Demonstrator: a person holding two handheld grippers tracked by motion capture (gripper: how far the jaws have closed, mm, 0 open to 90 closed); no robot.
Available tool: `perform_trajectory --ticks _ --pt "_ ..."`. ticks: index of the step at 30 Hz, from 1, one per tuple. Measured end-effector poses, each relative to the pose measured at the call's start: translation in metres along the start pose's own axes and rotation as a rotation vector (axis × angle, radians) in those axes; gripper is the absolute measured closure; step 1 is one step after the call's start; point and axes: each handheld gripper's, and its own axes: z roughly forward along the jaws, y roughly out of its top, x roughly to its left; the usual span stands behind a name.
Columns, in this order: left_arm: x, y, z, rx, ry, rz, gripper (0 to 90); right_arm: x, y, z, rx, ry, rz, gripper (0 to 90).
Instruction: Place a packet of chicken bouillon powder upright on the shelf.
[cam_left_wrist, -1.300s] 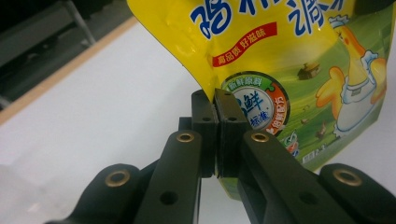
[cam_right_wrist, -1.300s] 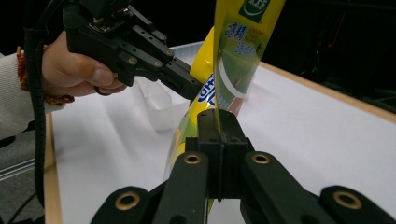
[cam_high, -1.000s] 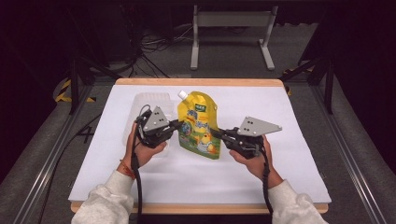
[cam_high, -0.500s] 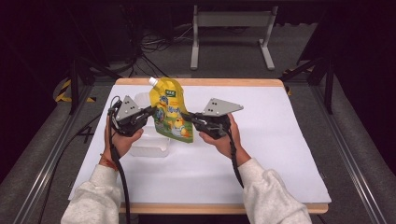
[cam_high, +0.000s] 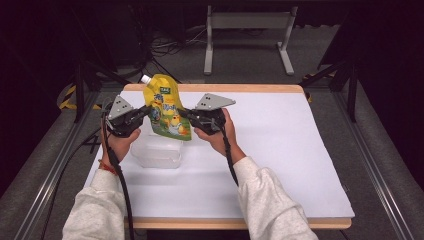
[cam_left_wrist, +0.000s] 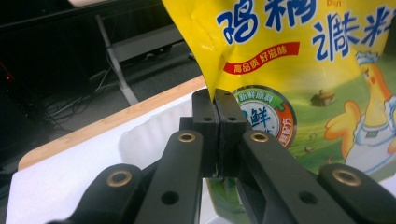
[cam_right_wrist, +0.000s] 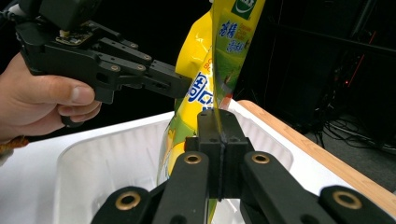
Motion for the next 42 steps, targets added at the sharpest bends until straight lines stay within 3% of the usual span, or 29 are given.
perform_trajectory --ticks 5,9,15,19,21,24,34,37,42 --pt "0.01 -0.006 0.001 -0.005 0.022 -0.02 88.2 0.002 -0.002 0.016 -0.003 -0.015 0.004 90.0" --pt "0.012 -0.014 0.008 0.008 0.042 -0.013 87.9 0.004 -0.008 0.025 0.007 -0.033 -0.01 90.0" --pt "0.015 -0.017 0.007 0.0 0.031 -0.023 87.8 0.001 -0.018 0.028 -0.023 -0.029 0.056 90.0" --pt "0.014 -0.014 0.005 -0.025 0.041 -0.031 87.4 0.006 -0.014 0.027 -0.022 -0.041 0.018 90.0" --pt "0.015 -0.014 0.005 -0.039 0.041 -0.031 87.4 0.005 -0.013 0.027 -0.028 -0.047 0.026 90.0" --pt "0.019 -0.015 0.006 -0.069 0.031 -0.062 86.4 0.002 -0.012 0.029 -0.027 -0.055 0.025 90.0" --pt "0.025 -0.026 0.014 -0.037 0.028 -0.078 86.3 -0.005 -0.016 0.041 0.0 -0.059 0.014 90.0" --pt "0.025 -0.027 0.013 -0.039 0.028 -0.077 86.3 -0.003 -0.017 0.041 -0.011 -0.055 0.034 89.9" --pt "0.025 -0.026 0.011 -0.064 0.025 -0.092 86.1 -0.001 -0.015 0.04 0.002 -0.075 0.007 89.7"
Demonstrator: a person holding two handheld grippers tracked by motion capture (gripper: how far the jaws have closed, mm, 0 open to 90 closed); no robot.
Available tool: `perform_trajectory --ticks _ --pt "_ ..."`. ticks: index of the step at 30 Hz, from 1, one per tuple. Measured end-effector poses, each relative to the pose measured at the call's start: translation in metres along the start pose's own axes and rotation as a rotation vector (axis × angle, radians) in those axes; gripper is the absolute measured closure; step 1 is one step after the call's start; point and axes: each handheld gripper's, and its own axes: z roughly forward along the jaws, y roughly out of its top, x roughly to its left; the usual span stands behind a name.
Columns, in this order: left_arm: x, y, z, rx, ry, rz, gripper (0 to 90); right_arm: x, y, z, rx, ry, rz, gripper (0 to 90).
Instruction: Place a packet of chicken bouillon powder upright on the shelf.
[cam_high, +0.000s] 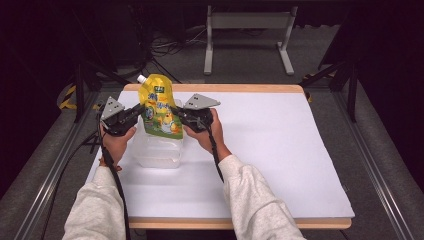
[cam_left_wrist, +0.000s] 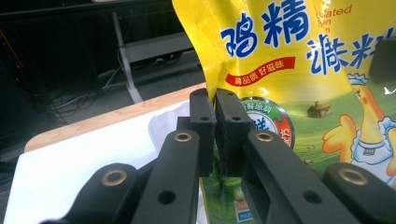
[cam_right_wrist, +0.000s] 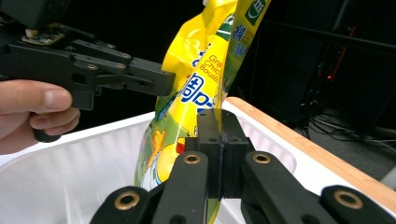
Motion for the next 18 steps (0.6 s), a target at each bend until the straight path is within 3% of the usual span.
perform_trajectory --ticks 8,18 --pt "0.0 0.001 0.0 -0.013 -0.005 -0.001 86.2 -0.004 -0.001 0.004 -0.002 -0.043 -0.009 89.5" --pt "0.002 -0.006 0.001 0.024 -0.009 0.0 85.8 -0.002 -0.013 0.007 0.002 -0.014 0.013 89.5"
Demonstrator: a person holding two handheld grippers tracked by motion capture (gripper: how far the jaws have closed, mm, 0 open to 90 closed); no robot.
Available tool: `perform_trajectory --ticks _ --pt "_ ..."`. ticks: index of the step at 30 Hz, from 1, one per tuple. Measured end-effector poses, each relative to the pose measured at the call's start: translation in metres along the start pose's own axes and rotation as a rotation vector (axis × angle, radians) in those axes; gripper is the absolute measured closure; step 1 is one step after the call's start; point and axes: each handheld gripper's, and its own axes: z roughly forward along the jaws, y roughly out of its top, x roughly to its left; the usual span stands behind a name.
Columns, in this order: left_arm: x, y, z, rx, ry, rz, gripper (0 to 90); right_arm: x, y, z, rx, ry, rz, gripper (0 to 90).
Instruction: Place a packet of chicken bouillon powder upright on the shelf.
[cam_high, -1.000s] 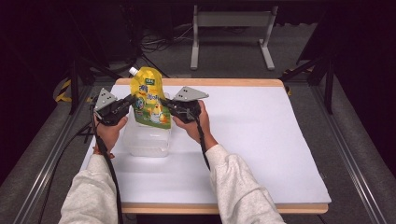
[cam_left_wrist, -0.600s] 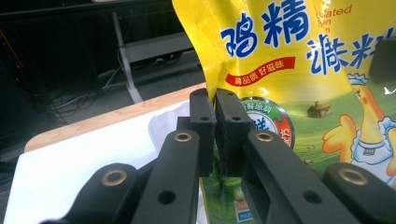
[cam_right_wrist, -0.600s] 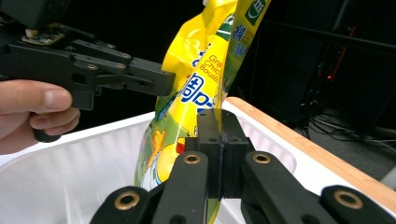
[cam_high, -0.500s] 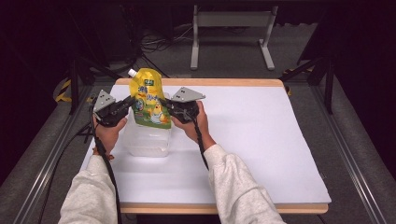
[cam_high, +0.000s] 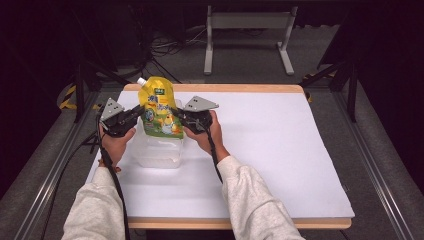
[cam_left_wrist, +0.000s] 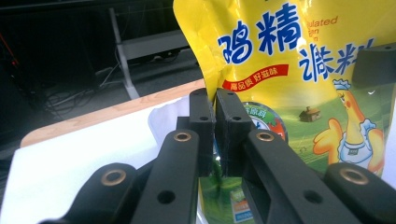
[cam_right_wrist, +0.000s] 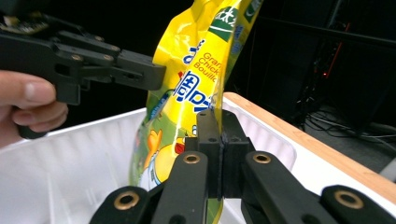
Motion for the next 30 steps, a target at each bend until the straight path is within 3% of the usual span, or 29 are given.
perform_trajectory --ticks 10,15,19,25,30 --pt "0.001 -0.001 -0.003 0.012 0.001 -0.015 84.6 0.013 0.003 -0.003 0.009 0.008 -0.015 88.3" --pt "0.002 -0.006 0.0 0.031 -0.012 -0.024 83.7 0.019 -0.001 0.001 0.066 0.019 -0.004 88.3" --pt "-0.003 -0.007 0.003 0.058 0.002 0.022 84.2 0.017 -0.007 0.002 0.101 0.015 0.011 88.3" --pt "-0.003 -0.01 0.002 0.069 -0.01 0.016 84.3 0.019 -0.012 0.002 0.111 0.02 0.0 87.9" --pt "-0.007 -0.011 0.004 0.092 -0.01 0.054 83.8 0.018 -0.023 0.004 0.148 0.009 0.006 87.9"
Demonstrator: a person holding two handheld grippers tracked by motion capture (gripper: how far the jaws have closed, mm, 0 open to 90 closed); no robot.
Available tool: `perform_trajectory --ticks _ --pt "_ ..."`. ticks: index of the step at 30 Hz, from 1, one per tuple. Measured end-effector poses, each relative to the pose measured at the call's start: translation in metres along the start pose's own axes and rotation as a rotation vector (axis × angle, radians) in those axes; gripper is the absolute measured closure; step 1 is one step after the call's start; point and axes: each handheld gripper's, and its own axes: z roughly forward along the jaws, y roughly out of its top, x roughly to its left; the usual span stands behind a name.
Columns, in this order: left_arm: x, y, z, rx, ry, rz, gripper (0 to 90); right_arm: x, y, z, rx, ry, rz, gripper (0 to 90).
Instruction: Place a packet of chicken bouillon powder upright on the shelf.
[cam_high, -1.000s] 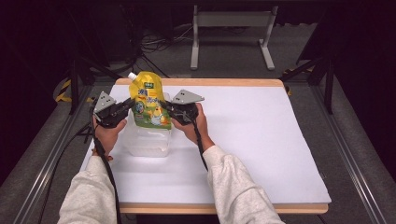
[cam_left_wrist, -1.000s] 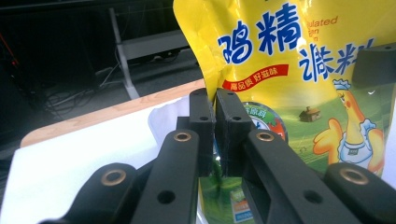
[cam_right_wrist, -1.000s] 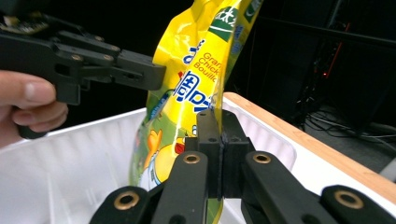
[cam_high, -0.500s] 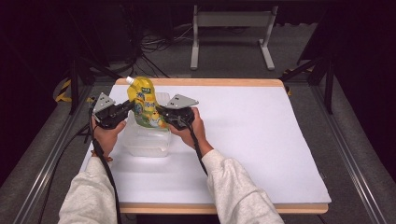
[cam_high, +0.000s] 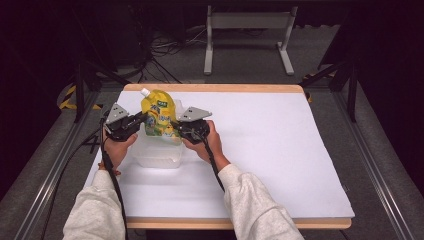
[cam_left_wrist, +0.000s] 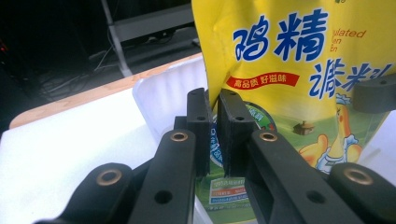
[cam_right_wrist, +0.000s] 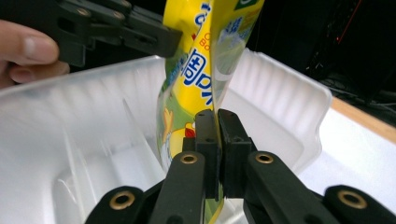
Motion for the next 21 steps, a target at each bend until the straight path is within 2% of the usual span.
perform_trajectory --ticks 3,6,8,9,17,19,21 --pt "0.0 -0.001 0.0 0.007 -0.002 -0.006 84.1 -0.003 -0.003 0.0 -0.009 0.005 0.018 87.8" --pt "0.002 -0.003 -0.001 0.012 -0.011 -0.023 84.0 0.0 -0.003 0.0 -0.01 -0.009 -0.008 88.2" --pt "0.002 -0.004 -0.001 0.016 -0.007 -0.026 84.0 0.001 -0.004 -0.001 -0.019 -0.011 -0.013 88.1" --pt "0.002 -0.004 -0.001 0.018 -0.005 -0.026 84.0 0.0 -0.006 -0.001 -0.028 -0.007 -0.001 87.9" --pt "0.005 -0.009 0.001 0.039 0.01 -0.046 83.4 0.001 -0.007 -0.001 -0.032 -0.01 -0.005 87.7" --pt "0.006 -0.011 0.001 0.031 0.017 -0.049 83.9 0.001 -0.007 -0.001 -0.031 -0.013 -0.003 86.8" --pt "0.005 -0.011 0.0 0.038 0.024 -0.043 84.2 0.001 -0.007 -0.001 -0.032 -0.013 0.001 86.4"
